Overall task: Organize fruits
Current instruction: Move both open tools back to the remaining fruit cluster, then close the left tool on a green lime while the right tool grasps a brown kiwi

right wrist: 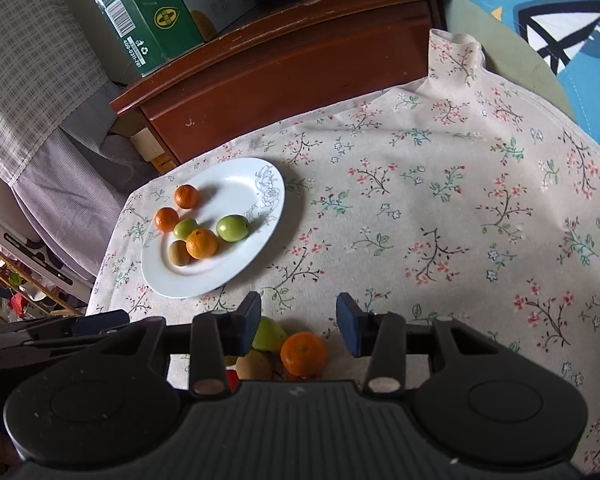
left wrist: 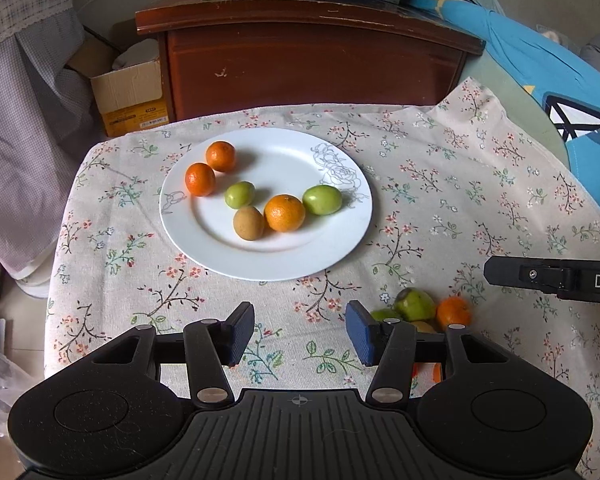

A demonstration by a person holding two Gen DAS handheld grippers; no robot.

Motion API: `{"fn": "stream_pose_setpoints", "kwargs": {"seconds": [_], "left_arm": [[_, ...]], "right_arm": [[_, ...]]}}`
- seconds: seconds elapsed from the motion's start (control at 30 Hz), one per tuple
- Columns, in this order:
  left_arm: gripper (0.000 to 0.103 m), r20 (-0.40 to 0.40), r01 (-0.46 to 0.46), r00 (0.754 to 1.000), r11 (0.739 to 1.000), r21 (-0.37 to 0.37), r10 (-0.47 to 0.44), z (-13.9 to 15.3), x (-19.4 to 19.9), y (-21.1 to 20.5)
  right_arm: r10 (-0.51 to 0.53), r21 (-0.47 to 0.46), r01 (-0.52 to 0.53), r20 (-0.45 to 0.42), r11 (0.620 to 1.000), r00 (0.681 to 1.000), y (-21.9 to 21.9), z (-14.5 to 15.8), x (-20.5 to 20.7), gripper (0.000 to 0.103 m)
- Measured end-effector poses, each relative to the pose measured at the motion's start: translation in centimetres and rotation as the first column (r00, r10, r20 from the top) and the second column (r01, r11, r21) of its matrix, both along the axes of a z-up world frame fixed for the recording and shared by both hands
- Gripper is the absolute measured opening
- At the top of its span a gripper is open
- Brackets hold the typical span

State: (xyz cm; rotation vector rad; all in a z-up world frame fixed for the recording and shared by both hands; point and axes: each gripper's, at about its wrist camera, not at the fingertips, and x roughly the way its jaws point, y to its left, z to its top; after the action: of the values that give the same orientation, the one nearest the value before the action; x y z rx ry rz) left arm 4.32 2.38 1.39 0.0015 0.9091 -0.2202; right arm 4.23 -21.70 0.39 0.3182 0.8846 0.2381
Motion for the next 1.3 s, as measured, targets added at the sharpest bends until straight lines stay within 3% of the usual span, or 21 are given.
{"fn": "stream_pose_setpoints", "kwargs": {"seconds": [0.5, 0.63, 1.03, 1.3], "left_arm": [[0.048, 0.013, 0.109, 0.994, 0.994, -0.008, -0.109, -1.1, -1.6, -2.5], [0.047, 0.012, 0.118, 0.993, 0.992, -0.036, -0.118, -1.4, -1.3, -2.7], [0.045, 0.014, 0.179, 0.984, 0.984, -0.024, -0.179, -2.9, -0.3, -4.0], [0.044, 0.003, 0.16, 0.987, 0.985, -0.061, -0.16, -3.1, 0.2, -3.5]], "right_arm": [[0.073, -0.077, -0.078, -0.069, 0.994, 0.995, -0.1, -2.0, -5.7, 0.043], [0.076, -0.084, -0.083, -0.083, 0.993, 0.994, -0.2, -2.4, -5.9, 0.043], [0.118, -0.101, -0.13, -0.111, 0.986, 0.987, 0.6, -3.4, -5.9, 0.039], [0.121, -0.12, -0.134, -0.112, 0.984, 0.986, 1.1, -3.7, -5.6, 0.032]]}}
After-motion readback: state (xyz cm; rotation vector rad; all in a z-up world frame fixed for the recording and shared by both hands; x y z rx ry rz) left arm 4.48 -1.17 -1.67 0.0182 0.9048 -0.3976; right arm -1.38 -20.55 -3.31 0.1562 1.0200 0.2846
